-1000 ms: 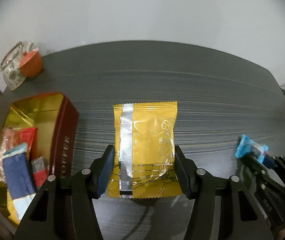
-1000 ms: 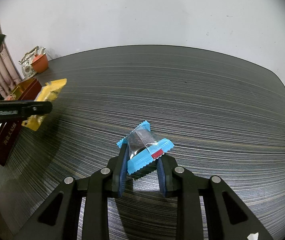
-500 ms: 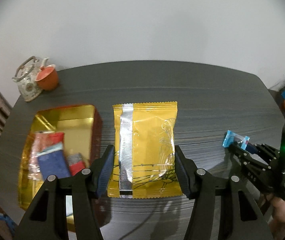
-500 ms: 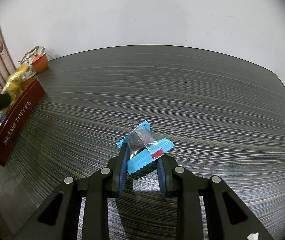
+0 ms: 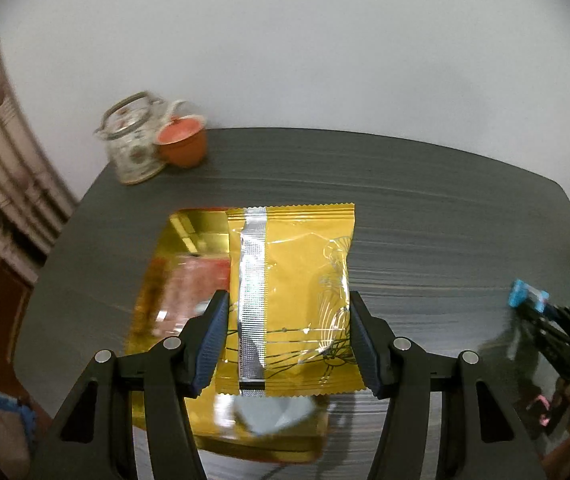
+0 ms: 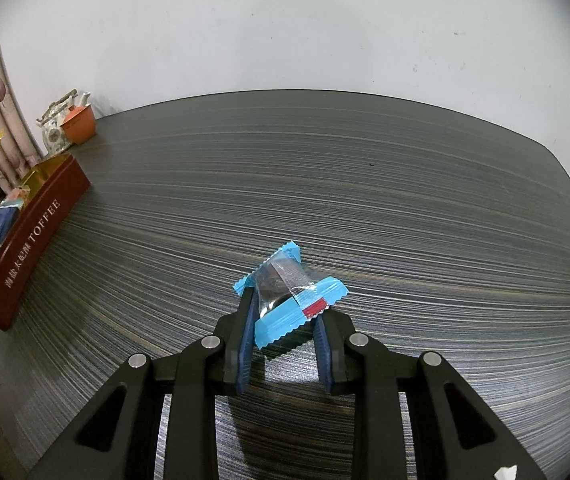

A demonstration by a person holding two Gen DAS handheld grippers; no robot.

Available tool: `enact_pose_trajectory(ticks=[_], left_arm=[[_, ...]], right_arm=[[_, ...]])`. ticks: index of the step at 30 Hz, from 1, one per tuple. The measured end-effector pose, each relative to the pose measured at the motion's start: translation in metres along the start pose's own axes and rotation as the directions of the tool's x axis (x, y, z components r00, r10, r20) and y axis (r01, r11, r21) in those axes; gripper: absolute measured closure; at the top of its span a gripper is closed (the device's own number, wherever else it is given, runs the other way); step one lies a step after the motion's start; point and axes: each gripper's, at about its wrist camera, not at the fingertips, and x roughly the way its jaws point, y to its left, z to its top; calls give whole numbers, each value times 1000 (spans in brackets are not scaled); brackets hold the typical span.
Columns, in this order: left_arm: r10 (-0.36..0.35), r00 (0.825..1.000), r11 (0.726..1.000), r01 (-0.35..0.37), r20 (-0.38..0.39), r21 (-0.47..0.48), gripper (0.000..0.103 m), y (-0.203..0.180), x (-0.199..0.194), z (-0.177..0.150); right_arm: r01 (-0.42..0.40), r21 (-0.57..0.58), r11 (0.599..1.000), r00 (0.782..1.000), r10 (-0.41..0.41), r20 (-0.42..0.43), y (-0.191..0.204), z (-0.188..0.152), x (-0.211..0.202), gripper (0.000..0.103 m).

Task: Organize snacks
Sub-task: 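Carry the yellow packet into the tin and open the left gripper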

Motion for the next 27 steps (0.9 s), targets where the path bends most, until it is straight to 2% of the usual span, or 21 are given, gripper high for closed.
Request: enact_pose_trajectory(ticks=[6, 11, 20, 27], left_arm=[[64, 998, 998, -65, -16, -23, 45, 38, 9, 4], [73, 996, 996, -76, -49, -42, 45, 58, 24, 3], [84, 990, 996, -88, -114, -33, 45, 67, 56, -3], [87, 989, 995, -92, -118, -38, 45, 67, 67, -2]], right_arm=[[8, -6, 1000, 1000, -8, -2, 3, 0, 1, 79], [13, -8, 1000, 1000, -13, -3, 5, 1, 2, 79], [20, -15, 1000, 1000, -20, -5, 7, 2, 3, 79], [17, -12, 1000, 1000, -17, -5, 7, 2, 4, 79]])
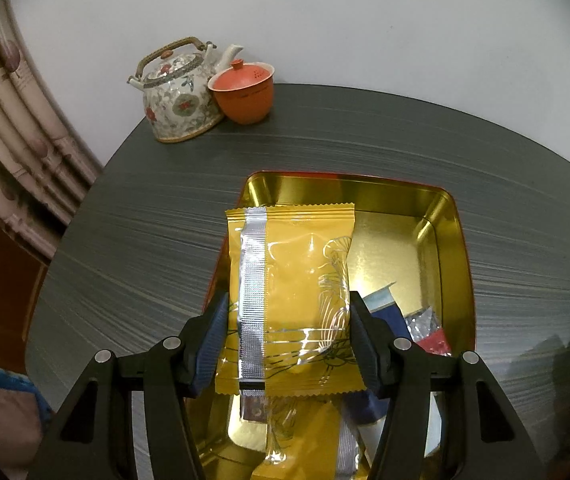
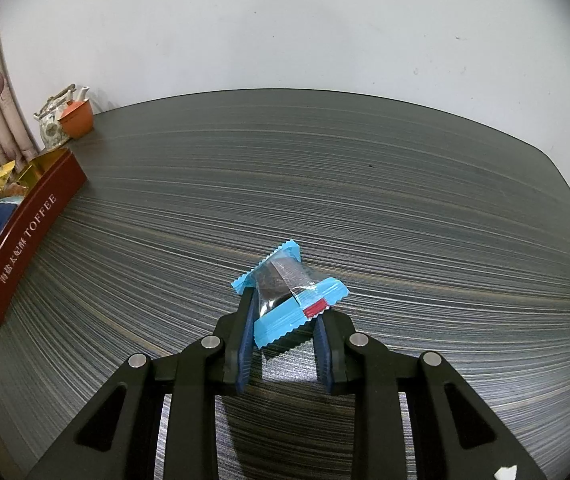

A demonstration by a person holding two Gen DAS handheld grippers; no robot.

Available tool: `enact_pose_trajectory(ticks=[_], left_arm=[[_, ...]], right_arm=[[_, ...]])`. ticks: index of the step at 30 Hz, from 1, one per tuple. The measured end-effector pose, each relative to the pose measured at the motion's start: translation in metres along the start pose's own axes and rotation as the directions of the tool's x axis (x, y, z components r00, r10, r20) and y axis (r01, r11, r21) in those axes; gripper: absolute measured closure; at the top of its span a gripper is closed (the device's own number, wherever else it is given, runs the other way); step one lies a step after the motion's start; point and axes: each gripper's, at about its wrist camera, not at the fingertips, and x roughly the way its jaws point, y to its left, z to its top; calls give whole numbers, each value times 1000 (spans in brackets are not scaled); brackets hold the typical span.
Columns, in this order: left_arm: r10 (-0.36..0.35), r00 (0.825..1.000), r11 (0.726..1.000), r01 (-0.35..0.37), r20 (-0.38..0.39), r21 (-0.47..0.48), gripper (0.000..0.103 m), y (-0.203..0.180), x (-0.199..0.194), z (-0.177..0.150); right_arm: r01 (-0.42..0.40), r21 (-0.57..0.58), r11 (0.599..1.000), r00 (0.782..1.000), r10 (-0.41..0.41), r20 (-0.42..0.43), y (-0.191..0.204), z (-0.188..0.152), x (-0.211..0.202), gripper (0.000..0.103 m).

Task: Organize snacks
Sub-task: 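Carry the yellow packet into the tin and open the left gripper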

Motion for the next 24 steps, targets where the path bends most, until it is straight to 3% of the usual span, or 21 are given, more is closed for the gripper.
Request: enact_pose_trajectory(ticks=[11, 24], left_arm=[[7, 1000, 1000, -7, -5, 9, 39, -1, -2, 0], [-18, 998, 999, 16, 67, 27, 37, 5, -39, -16]], right_arm=[[3, -3, 1000, 1000, -3, 0, 0, 0, 0, 79], [5, -6, 1000, 1000, -5, 1, 0, 0, 0, 78]])
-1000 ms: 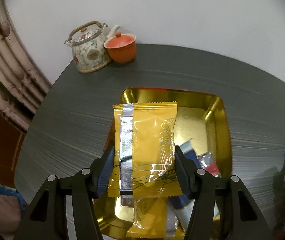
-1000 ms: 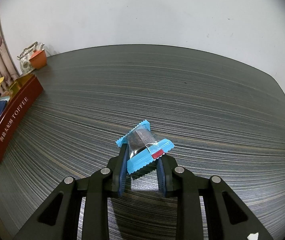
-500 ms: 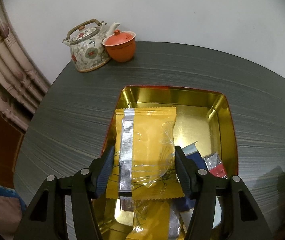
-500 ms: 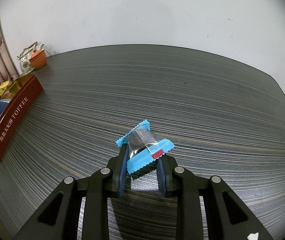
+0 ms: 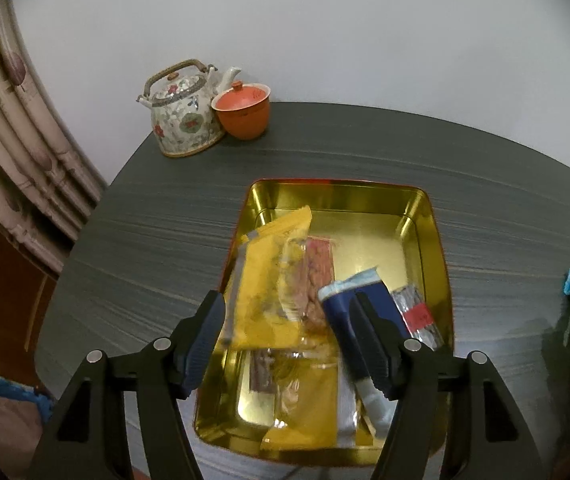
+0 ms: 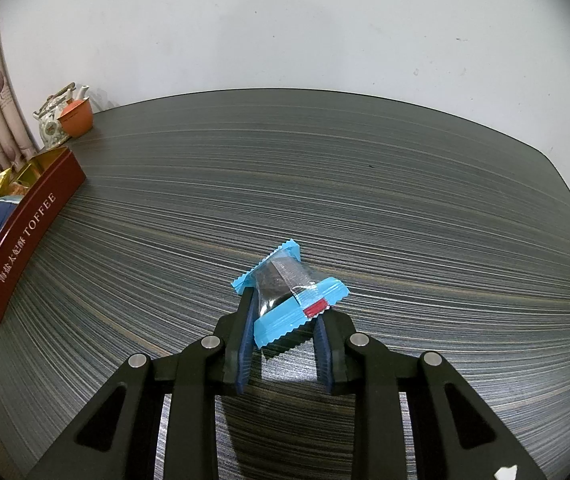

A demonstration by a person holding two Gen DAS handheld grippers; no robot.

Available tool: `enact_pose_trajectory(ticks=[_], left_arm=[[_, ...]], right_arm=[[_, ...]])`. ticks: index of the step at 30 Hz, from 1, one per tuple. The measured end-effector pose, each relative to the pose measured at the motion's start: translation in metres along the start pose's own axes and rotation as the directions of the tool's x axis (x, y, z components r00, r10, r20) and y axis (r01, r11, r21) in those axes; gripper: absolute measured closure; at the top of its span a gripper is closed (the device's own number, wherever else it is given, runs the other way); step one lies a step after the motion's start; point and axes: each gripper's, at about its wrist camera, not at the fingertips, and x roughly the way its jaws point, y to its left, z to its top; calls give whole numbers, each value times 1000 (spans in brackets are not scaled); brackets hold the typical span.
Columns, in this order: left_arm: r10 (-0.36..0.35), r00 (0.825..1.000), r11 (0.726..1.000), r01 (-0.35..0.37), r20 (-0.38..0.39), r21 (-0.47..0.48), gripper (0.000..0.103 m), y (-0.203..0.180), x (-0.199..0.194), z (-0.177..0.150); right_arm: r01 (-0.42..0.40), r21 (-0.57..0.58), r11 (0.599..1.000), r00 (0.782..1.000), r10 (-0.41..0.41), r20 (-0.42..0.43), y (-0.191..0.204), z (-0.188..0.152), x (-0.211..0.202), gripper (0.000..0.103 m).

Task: Organize snacks
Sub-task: 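Carry the yellow packet into the tin and open the left gripper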

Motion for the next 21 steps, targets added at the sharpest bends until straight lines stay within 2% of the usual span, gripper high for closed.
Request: enact_pose_trajectory(ticks=[2, 5, 9, 17, 21], left_arm=[[-10, 1000, 1000, 10, 7, -2, 37, 2, -6, -3], [-23, 1000, 1000, 23, 13, 10, 36, 2, -14, -9], [-43, 999, 999, 43, 11, 5, 35, 2, -19, -19], [-49, 999, 999, 49, -11, -7, 35, 8, -21, -34], [-38, 999, 999, 37, -20, -12, 35, 11, -20, -40]], right_arm=[[0, -4, 1000, 1000, 0, 0, 1, 0, 0, 77], [-10, -20, 1000, 1000, 10, -2, 3, 0, 1, 70], [13, -42, 999, 1000, -14, -4, 8, -1, 1, 68], [-54, 45, 998, 998, 53, 13, -5, -1, -2, 66], [-68, 65, 996, 998, 67, 19, -4, -2, -2, 58]])
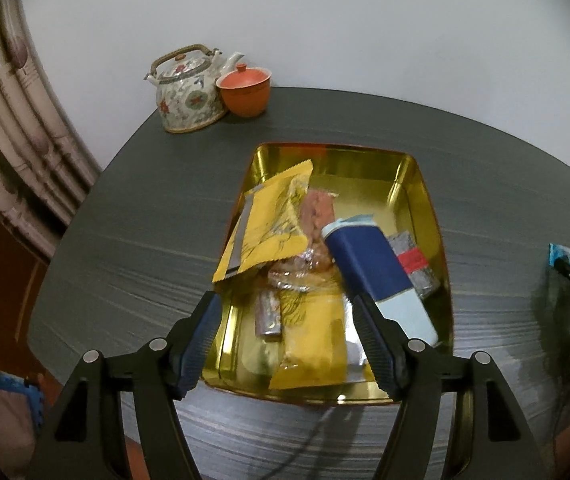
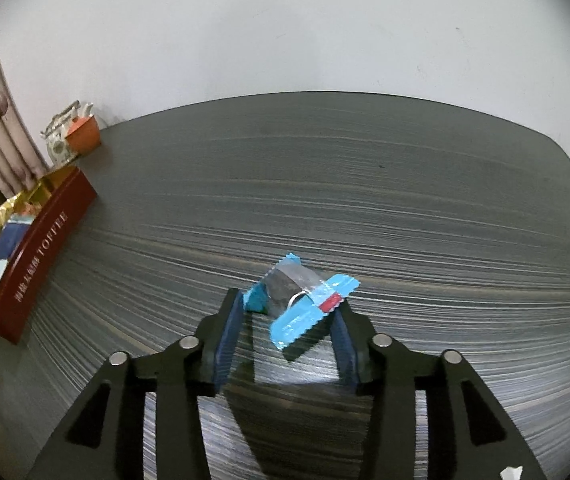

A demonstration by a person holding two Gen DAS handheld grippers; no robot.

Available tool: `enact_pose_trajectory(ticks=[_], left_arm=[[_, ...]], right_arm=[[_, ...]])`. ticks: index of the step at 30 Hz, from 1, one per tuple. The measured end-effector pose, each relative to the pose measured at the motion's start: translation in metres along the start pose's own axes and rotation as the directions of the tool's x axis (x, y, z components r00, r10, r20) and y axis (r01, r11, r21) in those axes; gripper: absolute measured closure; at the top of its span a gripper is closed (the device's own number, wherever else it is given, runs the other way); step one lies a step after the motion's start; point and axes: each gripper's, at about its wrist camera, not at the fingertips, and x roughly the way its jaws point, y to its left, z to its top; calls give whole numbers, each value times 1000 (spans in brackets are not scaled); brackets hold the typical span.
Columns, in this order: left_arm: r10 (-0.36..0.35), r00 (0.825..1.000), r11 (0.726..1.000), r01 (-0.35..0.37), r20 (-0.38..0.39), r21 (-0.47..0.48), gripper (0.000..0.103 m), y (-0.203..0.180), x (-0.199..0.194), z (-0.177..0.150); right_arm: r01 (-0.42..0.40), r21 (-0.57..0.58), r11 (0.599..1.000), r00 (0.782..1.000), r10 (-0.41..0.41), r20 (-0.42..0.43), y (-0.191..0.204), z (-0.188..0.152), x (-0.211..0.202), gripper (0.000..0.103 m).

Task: Organize snacks
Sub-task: 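Carry the yellow packet into the tin and open the left gripper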

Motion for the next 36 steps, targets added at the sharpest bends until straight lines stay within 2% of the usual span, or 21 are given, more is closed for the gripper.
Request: enact_pose_trajectory(ticks=[8, 11, 13, 18, 27, 36], left_arm=[[18, 1000, 1000, -18, 7, 21, 35, -2, 4, -3], [22, 1000, 999, -22, 8, 26, 35, -3, 4, -4], [23, 1000, 999, -23, 7, 29, 34, -4, 5, -5], [25, 1000, 999, -25, 6, 31, 34, -3, 6, -7], [27, 1000, 999, -28, 9, 24, 32, 5, 6, -12], [23, 1000, 999, -23, 2, -24, 26, 26, 4, -21]], right_arm=[[3, 45, 999, 1000, -3, -1, 1, 2, 1, 55], [5, 82, 997, 1000, -5, -2, -1, 6, 3, 60], [12, 93, 996, 1000, -12, -2, -2, 7, 4, 69], [35, 66, 997, 999, -35, -3, 3, 6, 5, 74], [83, 19, 996, 997, -83, -4, 15, 7, 1, 75], [93, -43, 995, 996, -93, 0, 55, 13, -3, 75]])
